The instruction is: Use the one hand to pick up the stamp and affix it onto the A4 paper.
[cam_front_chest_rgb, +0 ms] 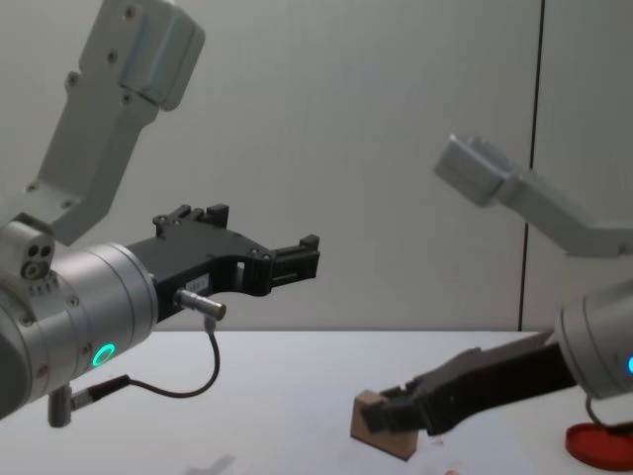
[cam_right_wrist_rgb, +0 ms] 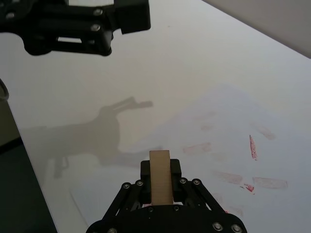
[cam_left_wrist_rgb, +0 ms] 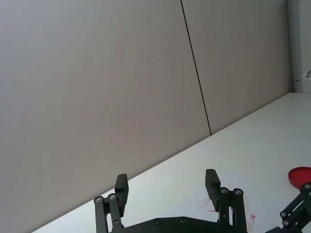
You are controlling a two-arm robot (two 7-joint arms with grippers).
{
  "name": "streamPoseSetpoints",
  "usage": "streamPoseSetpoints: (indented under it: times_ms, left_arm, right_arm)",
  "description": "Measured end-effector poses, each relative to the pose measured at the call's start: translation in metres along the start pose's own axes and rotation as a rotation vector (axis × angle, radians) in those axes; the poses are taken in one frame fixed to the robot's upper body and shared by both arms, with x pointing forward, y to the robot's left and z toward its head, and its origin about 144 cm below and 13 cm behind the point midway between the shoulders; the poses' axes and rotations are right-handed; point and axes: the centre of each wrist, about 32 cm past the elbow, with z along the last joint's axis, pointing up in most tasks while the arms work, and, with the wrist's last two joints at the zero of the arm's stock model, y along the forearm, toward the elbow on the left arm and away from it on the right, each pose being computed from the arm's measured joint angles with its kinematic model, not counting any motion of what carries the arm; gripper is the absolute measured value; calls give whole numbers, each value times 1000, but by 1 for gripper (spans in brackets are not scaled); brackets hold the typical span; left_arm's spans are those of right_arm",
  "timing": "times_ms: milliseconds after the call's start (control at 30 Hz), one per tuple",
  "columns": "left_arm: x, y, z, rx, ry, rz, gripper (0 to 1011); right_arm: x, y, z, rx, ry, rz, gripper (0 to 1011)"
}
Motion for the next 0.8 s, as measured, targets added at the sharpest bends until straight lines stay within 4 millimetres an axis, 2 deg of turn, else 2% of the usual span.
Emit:
streamPoseSetpoints:
  times_ms: [367,800]
  left_arm:
    - [0,0,0,0,0,0,1002]
    - [0,0,0,0,0,0,1002]
  right_arm:
    - [1,-8,4,20,36,-59,216]
    - [-4,-24,-10,39,98,-213,216]
